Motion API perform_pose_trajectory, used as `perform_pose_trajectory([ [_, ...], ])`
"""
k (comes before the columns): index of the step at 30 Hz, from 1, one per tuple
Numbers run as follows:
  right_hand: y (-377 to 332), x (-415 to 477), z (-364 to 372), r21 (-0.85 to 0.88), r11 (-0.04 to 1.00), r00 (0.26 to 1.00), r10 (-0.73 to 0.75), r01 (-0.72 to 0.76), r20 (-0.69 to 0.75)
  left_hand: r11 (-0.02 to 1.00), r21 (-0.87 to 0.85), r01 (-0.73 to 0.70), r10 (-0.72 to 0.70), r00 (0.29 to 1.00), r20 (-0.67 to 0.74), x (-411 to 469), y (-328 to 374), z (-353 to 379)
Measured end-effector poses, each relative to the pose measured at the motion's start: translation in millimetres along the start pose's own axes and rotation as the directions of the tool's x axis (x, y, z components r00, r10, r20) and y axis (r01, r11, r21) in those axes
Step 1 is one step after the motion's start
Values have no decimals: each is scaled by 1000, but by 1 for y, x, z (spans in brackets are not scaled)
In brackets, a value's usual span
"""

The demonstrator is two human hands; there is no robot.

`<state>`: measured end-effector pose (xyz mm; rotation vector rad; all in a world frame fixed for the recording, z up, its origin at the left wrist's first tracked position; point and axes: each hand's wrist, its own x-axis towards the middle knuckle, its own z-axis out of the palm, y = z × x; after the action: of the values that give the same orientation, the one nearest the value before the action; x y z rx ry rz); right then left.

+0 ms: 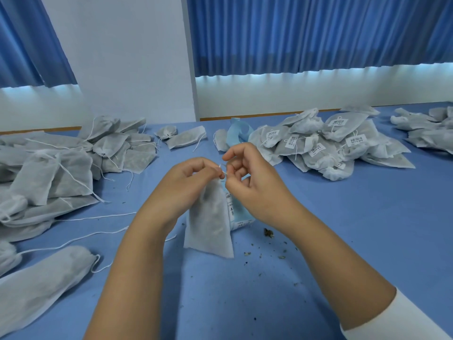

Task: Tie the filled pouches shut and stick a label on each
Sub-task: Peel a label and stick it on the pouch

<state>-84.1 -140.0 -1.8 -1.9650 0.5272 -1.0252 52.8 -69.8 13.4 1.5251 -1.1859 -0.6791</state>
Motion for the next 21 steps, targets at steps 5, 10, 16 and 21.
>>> perform_pose_trajectory([
  [5, 5, 1, 1, 16, 1000, 998, -3, 4, -59, 1000, 20, 6, -5, 1000, -28, 0, -1, 2],
  [10, 5, 1, 7, 74, 997, 994, -14, 22, -108, 999, 23, 26, -26, 999, -22, 1, 0, 2],
  [16, 1, 0, 4, -56, 996, 991, -77, 71, -111, 995, 95, 26, -20, 998, -67, 3, -5, 0],
  [21, 6, -1, 1, -193, 979, 994, -79, 64, -74, 992, 126, 3, 1, 1000, -31, 3, -7, -2],
])
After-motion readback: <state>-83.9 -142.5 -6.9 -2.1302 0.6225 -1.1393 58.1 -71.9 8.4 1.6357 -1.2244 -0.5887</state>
